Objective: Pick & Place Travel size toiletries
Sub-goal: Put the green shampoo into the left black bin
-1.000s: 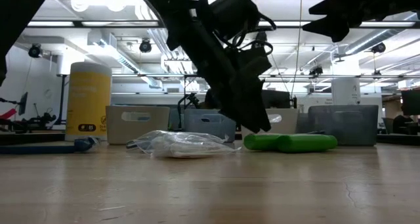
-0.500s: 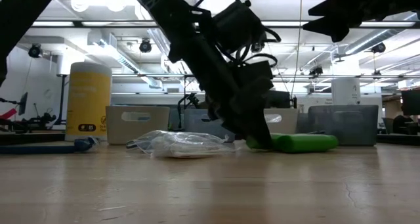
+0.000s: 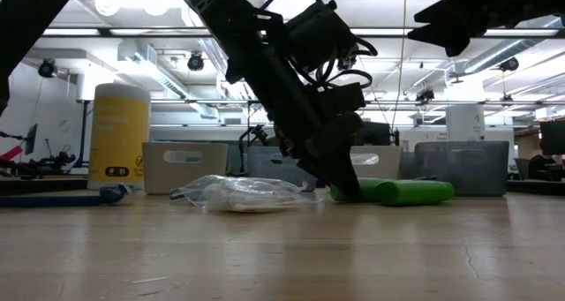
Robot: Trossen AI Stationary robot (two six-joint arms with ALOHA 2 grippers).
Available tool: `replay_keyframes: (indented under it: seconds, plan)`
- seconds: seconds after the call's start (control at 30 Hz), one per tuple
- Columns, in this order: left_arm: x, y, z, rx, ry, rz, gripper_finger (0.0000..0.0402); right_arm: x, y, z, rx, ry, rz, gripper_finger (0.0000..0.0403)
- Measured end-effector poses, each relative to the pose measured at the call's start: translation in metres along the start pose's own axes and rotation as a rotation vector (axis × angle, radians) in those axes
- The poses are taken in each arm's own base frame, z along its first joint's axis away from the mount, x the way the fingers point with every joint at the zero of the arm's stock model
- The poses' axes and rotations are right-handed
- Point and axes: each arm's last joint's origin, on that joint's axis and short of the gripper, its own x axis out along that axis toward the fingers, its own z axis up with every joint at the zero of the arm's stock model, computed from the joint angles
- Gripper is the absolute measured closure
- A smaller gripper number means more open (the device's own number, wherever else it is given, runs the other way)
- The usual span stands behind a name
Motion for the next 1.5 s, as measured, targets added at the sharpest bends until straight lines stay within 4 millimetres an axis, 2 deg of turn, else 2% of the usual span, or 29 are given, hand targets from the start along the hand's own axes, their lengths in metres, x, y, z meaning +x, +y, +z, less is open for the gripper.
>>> replay_keyframes:
  seconds: [0.3,0.57,0.73,1.03,1.17,1.5]
  plan:
    - [-0.009,0.0,0.011,0.011,0.018,0.001,0.0236,0.0,0.0,0.0,0.0,0.0,0.0,0.0173]
    - [-0.028,0.0,0.03,0.07,0.014,0.003,0.0237,0.0,0.0,0.0,0.0,0.0,0.0,0.0183]
    - [-0.05,0.002,0.042,0.065,-0.008,0.01,0.0238,0.0,0.0,0.0,0.0,0.0,0.0,0.0183]
    - [-0.095,0.009,0.063,-0.005,-0.124,0.071,0.0238,0.0,0.0,0.0,0.0,0.0,0.0,0.0158]
    - [-0.107,0.012,0.066,-0.02,-0.147,0.085,0.0238,0.0,0.0,0.0,0.0,0.0,0.0,0.0145]
    - [-0.112,0.02,0.068,-0.053,-0.148,0.103,0.0238,0.0,0.0,0.0,0.0,0.0,0.0,0.0117]
